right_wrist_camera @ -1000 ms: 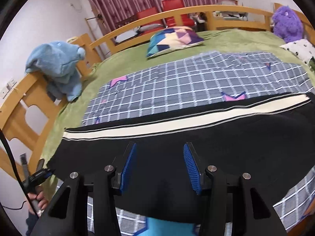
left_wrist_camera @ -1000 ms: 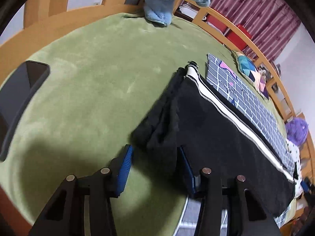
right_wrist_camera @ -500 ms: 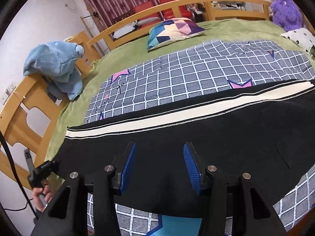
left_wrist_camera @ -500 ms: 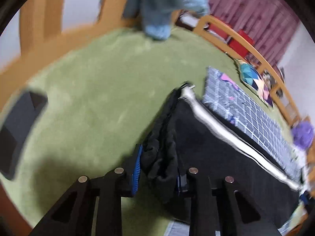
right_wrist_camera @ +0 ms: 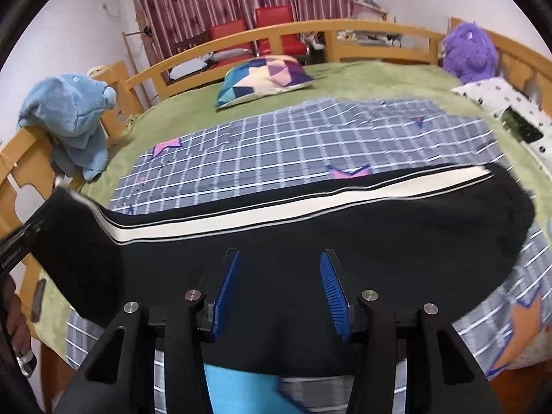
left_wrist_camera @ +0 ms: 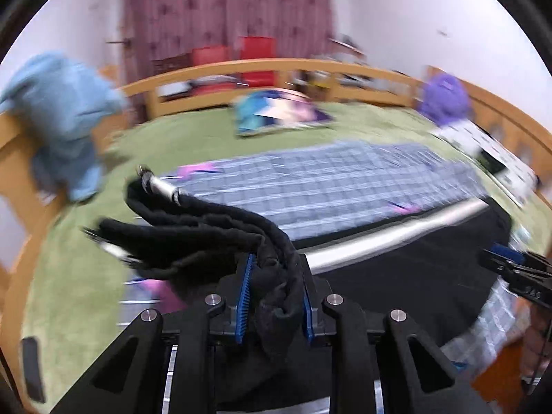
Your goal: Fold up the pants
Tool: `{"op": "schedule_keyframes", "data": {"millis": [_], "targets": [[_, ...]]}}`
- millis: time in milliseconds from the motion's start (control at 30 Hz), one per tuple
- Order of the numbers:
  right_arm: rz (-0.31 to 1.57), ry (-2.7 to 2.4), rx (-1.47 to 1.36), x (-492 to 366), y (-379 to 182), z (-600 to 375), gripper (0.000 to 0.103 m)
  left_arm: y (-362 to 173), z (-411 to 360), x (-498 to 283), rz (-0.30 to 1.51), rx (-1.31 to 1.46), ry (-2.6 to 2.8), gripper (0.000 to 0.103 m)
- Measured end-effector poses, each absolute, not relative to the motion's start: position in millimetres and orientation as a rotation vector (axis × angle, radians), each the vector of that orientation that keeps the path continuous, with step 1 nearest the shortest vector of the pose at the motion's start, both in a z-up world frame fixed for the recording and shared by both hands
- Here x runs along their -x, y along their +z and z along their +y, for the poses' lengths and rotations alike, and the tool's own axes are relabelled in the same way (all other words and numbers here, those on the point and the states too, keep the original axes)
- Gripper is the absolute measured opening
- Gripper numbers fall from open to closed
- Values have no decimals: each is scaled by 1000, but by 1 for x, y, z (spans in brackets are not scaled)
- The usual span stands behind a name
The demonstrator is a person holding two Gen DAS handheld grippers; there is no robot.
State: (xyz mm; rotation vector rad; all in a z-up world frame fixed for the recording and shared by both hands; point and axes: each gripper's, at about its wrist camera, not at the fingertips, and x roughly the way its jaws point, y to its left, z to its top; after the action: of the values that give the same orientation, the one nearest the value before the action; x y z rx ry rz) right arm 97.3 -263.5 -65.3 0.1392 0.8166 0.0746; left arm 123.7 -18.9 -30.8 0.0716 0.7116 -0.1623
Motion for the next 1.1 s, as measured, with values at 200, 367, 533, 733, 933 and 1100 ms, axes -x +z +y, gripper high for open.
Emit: {"op": "schedule_keyframes", "data": {"millis": [200,367,533,733,933,1100], "targets": [[826,10,-145,-74,-80,-322,48,-66,-114,-136,865,-98,-367,24],[827,8,-190,-66,-100,-343,48,-77,-120,-115,994,-23,-419,59],[822,81,-270,-79,-113,-330,48,-72,-81,-91,926,-1,-257,61],[862,248,-283,-110,-132,-282,51,-76,-25,-78,921,160,-94,62],[1016,313,-337,-166,-183,-244,51,-77,-1,-74,913,208,-69,62],[1006,301,-246,-175,-197,-212,21,-80,13,-79,915,255,-73,62]]}}
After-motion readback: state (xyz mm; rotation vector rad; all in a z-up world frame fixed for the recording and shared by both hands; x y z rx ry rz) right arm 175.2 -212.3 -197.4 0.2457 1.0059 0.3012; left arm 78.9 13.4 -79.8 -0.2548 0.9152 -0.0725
